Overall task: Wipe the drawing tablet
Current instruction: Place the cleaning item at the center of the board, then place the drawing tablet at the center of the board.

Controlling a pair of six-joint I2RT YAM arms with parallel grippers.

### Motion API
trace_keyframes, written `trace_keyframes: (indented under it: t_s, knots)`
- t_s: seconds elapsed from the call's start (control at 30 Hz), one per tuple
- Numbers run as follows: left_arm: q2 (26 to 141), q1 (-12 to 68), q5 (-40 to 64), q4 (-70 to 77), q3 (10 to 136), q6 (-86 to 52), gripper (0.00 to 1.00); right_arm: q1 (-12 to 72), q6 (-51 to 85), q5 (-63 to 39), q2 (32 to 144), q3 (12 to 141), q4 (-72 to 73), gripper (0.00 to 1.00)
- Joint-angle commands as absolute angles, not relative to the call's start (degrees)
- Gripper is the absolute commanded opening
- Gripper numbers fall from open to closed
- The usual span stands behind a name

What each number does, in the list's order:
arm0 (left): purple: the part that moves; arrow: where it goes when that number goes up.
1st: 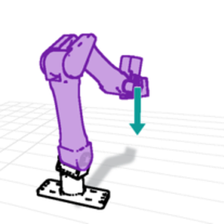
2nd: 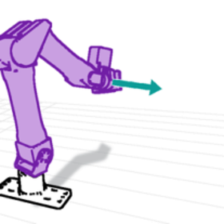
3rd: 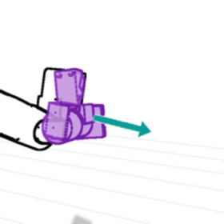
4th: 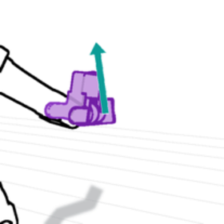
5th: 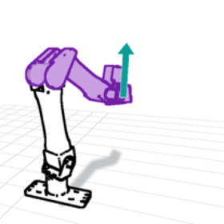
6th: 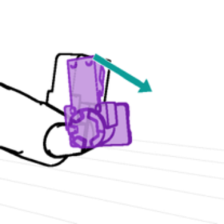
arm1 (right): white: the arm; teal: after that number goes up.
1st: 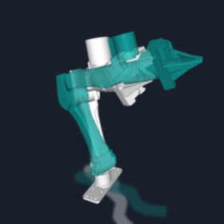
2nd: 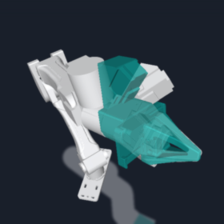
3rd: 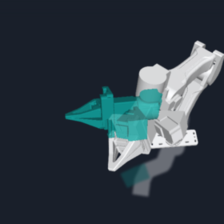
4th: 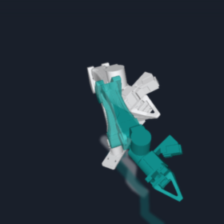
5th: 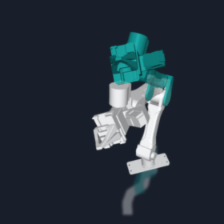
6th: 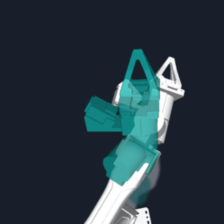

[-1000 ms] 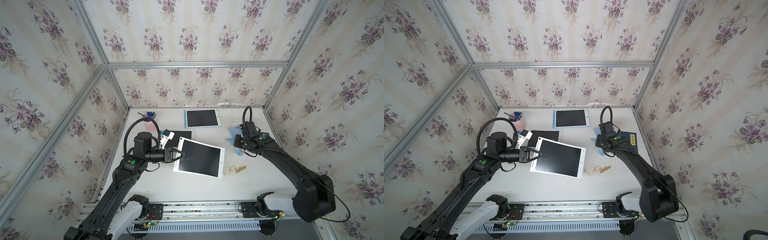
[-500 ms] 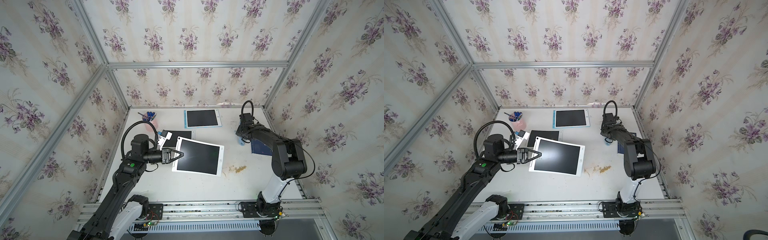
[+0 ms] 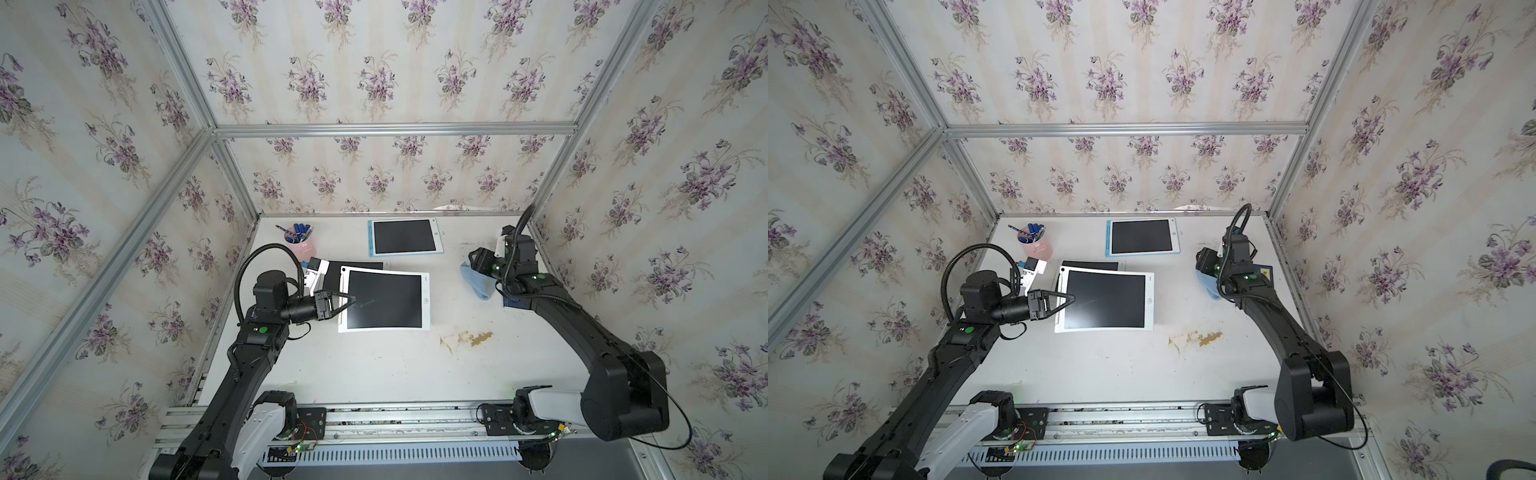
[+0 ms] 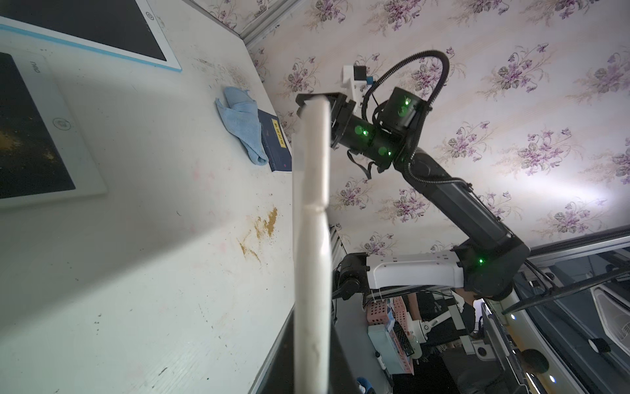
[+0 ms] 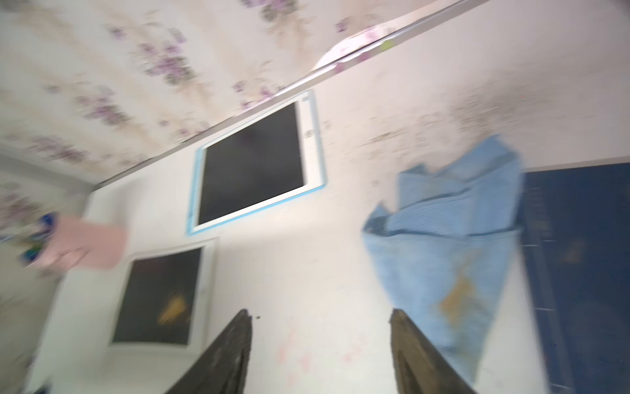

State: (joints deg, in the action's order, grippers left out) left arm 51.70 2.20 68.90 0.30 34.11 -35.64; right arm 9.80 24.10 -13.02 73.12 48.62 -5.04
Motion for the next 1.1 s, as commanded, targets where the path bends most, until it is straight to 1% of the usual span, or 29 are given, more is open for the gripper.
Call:
trace_keyframes:
  t_s: [0.0,0.03,0.1,0.13,0.23,0.37,0.53,0.63,0.77,1.07]
  knots:
    - [52.0,1.7,70.3,10.7,33.8,-39.5,0.00,11.0,29.4,-44.5,71.7,41.4,12.6,0.51]
    - [52.1,1.6,70.4,11.8,33.6,-40.2,0.00,11.9,32.8,-51.8,72.5,39.1,18.9,0.42]
    - [52.1,1.3,70.9,13.8,33.2,-41.5,0.00,14.1,38.3,-58.1,73.5,35.7,28.6,0.31]
    - [52.2,1.2,71.1,14.9,32.8,-42.3,0.00,14.9,40.4,-59.6,73.7,34.4,32.9,0.27]
    - [52.9,0.6,71.7,17.7,31.8,-44.4,0.00,15.7,47.8,-63.0,74.3,30.9,45.5,0.20]
    - [53.5,-0.2,72.4,19.7,31.2,-45.7,0.00,15.9,53.4,-64.2,75.4,28.9,54.7,0.21]
    - [53.6,-2.1,74.8,20.5,31.1,-45.9,0.00,15.9,56.6,-65.7,77.7,27.9,60.1,0.27]
    - [54.0,-2.5,75.9,20.7,31.2,-45.9,0.00,15.9,59.2,-66.3,78.3,27.1,64.2,0.33]
    - [54.6,-3.4,76.8,21.4,31.0,-46.3,0.00,15.9,63.8,-67.2,78.3,25.8,71.8,0.33]
    - [54.3,-3.4,77.9,25.4,31.2,-49.0,0.00,16.1,64.0,-67.4,79.7,26.0,72.0,0.33]
